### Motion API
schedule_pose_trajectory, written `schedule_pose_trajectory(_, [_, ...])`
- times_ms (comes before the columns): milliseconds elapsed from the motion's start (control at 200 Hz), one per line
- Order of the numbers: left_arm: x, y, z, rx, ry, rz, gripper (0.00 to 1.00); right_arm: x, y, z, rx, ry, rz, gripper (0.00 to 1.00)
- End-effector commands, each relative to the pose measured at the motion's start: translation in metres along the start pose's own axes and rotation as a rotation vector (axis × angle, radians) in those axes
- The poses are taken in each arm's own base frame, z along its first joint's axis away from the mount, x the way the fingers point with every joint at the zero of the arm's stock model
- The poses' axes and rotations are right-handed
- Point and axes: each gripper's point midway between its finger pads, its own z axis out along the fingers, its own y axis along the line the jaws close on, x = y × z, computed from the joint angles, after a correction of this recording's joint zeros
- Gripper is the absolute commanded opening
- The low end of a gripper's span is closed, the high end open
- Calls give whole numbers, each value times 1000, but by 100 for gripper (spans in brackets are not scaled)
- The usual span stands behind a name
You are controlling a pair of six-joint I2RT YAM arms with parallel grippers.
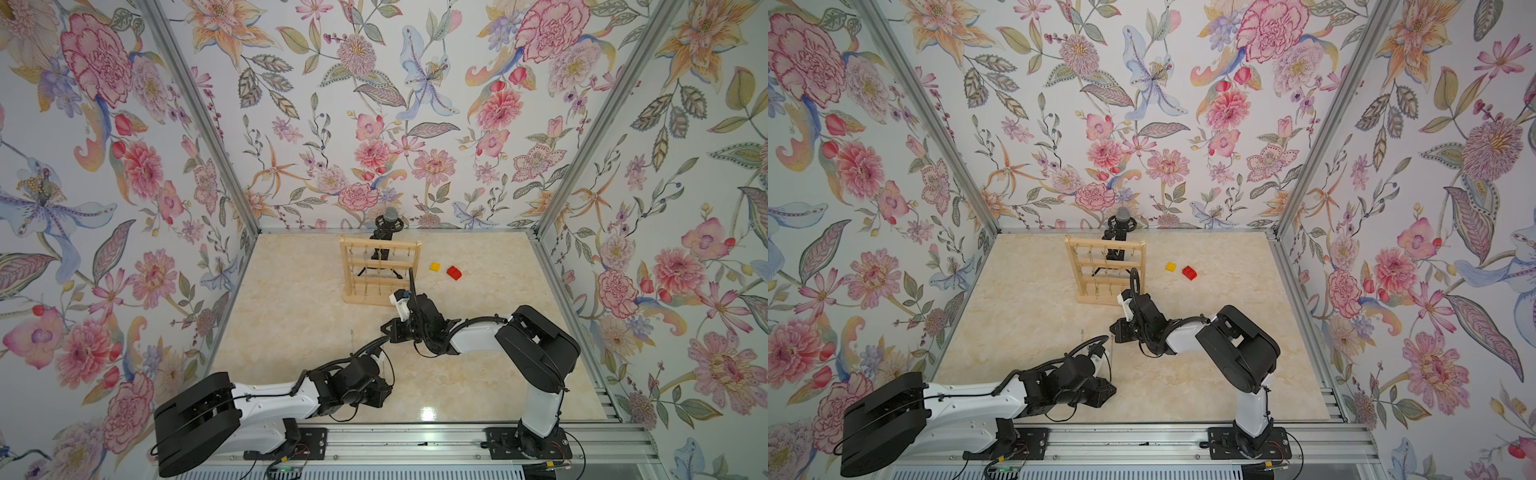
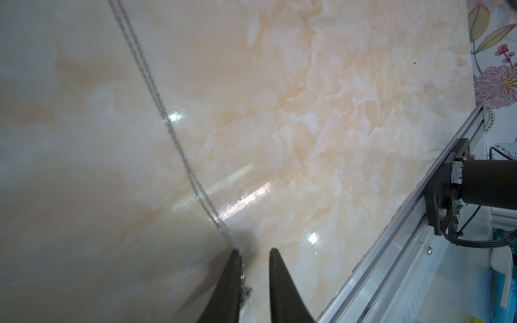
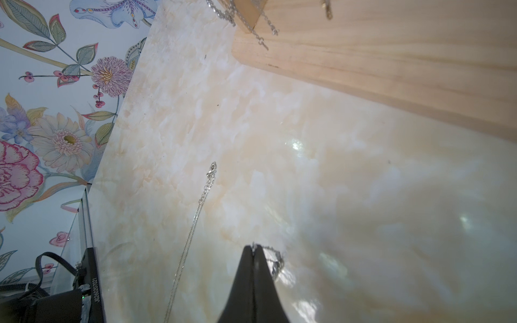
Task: Take the necklace off the jewelry display stand
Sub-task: Place the necklace at the center of the board.
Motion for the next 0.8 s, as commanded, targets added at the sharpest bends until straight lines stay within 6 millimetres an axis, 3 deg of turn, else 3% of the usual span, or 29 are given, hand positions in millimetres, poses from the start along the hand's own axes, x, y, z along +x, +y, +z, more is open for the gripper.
schedule_pose_trajectory(0, [10,5,1,-33,48,13,22,-11,-1,6,-2,-29,10,0])
schedule_pose_trajectory(796, [16,7,1,-31,67,4,32,-14,-20,17,26,-21,47,0])
